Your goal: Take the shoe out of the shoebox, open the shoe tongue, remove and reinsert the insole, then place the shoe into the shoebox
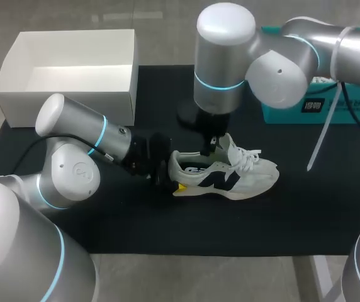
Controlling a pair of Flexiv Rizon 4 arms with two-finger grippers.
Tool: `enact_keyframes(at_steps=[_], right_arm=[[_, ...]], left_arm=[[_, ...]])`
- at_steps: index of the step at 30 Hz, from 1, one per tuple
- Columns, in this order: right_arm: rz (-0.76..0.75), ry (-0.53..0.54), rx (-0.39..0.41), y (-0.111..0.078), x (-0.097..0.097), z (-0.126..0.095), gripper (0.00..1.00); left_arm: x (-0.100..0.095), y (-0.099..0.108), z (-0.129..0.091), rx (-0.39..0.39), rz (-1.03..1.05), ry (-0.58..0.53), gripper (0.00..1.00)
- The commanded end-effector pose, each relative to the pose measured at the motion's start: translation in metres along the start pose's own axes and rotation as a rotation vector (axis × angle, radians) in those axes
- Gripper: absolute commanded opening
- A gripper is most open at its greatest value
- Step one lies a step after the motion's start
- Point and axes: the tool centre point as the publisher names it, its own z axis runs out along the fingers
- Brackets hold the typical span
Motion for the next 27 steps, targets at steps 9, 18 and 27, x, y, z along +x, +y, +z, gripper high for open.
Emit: enact_keyframes(at_steps=[9,18,27], right_arm=[[-0.027,0.016,0.011,-0.008,0.004,0.029,0.0],[-0.042,0.1,0.018,-0.014,0.018,0.029,0.0],[-0.043,0.127,-0.03,-0.012,0.004,0.049,0.0]], left_arm=[[-0.001,0.001,0.001,-0.002,0.0,0.0,0.0],[-0.001,0.001,0.001,-0.002,0.0,0.0,0.0],[-0.001,0.001,0.001,-0.002,0.0,0.0,0.0]])
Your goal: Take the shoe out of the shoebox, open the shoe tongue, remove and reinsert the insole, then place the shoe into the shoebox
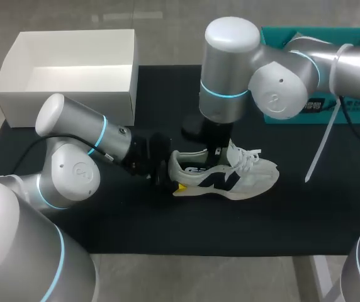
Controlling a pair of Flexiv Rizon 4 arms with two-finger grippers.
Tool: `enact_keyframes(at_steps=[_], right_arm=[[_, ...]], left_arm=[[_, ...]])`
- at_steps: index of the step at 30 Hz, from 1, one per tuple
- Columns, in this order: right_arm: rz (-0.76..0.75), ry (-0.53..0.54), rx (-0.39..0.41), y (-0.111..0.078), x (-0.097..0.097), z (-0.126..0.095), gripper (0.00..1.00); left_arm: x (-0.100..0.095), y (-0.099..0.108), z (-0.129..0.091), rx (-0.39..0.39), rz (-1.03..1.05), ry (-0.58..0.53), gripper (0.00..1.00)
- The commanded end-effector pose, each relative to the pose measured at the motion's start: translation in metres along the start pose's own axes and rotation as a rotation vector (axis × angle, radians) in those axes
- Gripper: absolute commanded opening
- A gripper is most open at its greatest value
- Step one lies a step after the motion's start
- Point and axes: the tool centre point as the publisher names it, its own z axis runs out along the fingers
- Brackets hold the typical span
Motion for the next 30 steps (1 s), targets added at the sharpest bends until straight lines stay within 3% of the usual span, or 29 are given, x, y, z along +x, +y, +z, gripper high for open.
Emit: enact_keyframes(at_steps=[1,7,14,21,30], right_arm=[[-0.002,0.01,-0.027,-0.002,-0.013,0.016,0.0],[-0.021,0.023,-0.02,0.005,-0.026,0.03,0.0],[-0.044,0.02,-0.027,0.005,-0.032,0.032,0.0],[-0.05,0.016,-0.03,0.004,-0.034,0.03,0.27],[-0.056,0.04,-0.038,0.002,-0.036,0.04,0.3]], left_arm=[[-0.001,0.001,0.001,-0.002,0.0,0.0,0.0],[-0.001,0.001,0.001,-0.002,0.0,0.0,0.0],[-0.001,0.001,0.001,-0.002,0.0,0.0,0.0],[-0.001,0.001,0.001,-0.002,0.0,0.0,0.0],[-0.001,0.001,0.001,-0.002,0.0,0.0,0.0]])
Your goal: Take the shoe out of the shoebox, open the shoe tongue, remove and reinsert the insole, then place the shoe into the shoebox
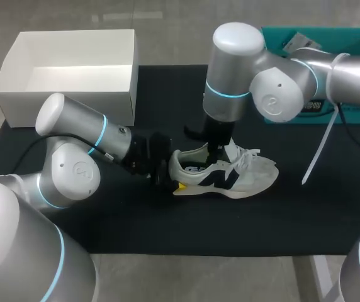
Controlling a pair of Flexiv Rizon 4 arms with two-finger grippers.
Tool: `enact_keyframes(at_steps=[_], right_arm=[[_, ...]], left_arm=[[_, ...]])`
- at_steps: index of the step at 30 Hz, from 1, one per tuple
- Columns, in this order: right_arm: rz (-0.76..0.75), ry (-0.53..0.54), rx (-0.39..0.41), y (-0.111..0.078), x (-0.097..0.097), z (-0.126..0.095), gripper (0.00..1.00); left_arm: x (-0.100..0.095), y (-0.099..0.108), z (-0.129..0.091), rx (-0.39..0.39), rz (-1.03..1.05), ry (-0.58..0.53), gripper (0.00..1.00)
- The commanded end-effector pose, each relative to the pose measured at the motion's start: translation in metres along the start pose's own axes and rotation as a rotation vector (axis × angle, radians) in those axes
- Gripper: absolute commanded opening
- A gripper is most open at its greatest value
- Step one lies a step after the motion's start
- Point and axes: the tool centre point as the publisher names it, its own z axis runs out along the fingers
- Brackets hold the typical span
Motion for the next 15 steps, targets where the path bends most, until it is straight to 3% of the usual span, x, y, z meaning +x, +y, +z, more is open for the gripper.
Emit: enact_keyframes(at_steps=[1,15], right_arm=[[-0.003,0.018,-0.009,-0.002,-0.006,0.01,0.31],[-0.042,0.119,-0.024,0.002,0.002,0.022,0.44]], left_arm=[[0.001,0.001,0.001,-0.002,0.001,0.0,0.0],[0.001,0.001,0.001,-0.002,0.001,0.0,0.0]])
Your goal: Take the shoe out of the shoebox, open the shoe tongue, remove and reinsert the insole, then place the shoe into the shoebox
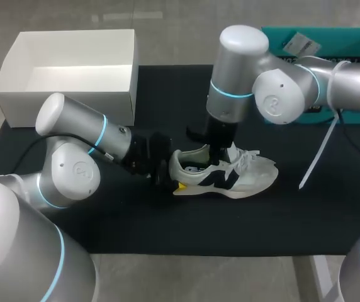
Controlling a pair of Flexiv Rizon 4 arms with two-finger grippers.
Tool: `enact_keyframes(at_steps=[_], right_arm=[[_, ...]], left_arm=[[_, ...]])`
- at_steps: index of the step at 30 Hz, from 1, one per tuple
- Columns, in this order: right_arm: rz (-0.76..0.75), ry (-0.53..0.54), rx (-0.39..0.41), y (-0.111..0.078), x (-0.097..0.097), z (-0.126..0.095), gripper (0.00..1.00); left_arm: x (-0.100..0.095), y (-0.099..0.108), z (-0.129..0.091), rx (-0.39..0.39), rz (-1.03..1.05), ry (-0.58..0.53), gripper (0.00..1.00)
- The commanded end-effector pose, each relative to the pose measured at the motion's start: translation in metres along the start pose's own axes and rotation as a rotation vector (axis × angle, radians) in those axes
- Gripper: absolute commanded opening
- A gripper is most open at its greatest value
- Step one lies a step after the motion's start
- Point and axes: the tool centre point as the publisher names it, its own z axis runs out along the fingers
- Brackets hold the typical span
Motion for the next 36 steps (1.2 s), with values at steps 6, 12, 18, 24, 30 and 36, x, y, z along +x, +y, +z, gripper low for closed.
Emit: enact_keyframes(at_steps=[6,12,18,24,30,36], right_arm=[[-0.003,0.062,-0.018,0.005,0.0,0.017,0.08],[0.028,0.097,-0.049,0.002,0.006,0.022,0.0],[0.052,0.105,-0.102,-0.004,0.015,0.012,0.0],[0.087,0.08,-0.137,-0.01,0.023,-0.006,0.0],[0.106,0.042,-0.159,-0.011,0.029,-0.033,0.0],[0.108,0.003,-0.192,-0.013,0.03,-0.048,0.0]], left_arm=[[0.001,0.001,0.001,-0.001,0.001,0.0,0.0],[0.001,0.001,0.001,-0.001,0.001,0.0,0.0],[0.001,0.001,0.001,-0.001,0.001,0.0,0.0],[0.001,0.001,0.001,-0.001,0.001,0.0,0.0],[0.001,0.001,0.001,-0.001,0.001,0.0,0.0],[0.001,0.001,0.001,-0.001,0.001,0.0,0.0]])
